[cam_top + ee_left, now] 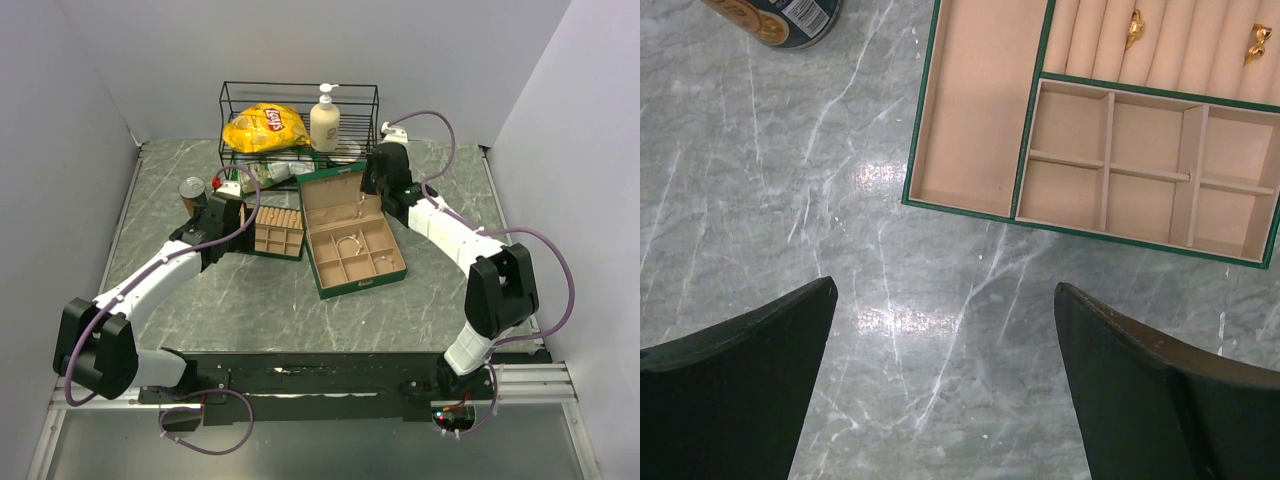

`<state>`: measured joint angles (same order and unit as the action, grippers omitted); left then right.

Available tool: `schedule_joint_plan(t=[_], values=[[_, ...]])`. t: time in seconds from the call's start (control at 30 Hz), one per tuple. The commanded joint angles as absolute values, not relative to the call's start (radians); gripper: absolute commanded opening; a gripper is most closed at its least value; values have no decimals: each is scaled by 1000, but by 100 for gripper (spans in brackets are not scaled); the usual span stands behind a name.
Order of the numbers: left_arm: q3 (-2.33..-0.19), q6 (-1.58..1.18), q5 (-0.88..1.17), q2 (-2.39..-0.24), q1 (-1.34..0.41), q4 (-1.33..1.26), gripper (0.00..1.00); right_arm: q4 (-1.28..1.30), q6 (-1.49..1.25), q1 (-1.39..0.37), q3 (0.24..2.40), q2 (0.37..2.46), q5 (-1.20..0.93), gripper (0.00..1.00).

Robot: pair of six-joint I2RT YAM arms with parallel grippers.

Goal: Organize the mixed jewelry

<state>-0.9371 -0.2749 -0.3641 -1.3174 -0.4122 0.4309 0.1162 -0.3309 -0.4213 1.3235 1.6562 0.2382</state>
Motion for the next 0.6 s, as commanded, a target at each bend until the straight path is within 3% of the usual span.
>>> schedule_joint_plan(t=[0.0, 0.1, 0.33, 0.43, 0.57], values=[[-976, -265, -362, -1316, -416, 420, 96, 106, -331, -413, 1339, 1657, 252, 0], [-976, -265, -360, -1313, -416, 420, 96, 120, -333, -414, 1333, 1658, 250, 1], [-976, -265, -353, -1308, -416, 419, 96, 95, -339, -408, 1233, 1553, 273, 36], [-974, -265, -348, -1304, -416, 416, 96, 87, -341, -402, 1163, 1479, 288, 44], [-974, -265, -341, -1296, -416, 416, 96, 94, -354, -379, 1062, 1402, 293, 46]])
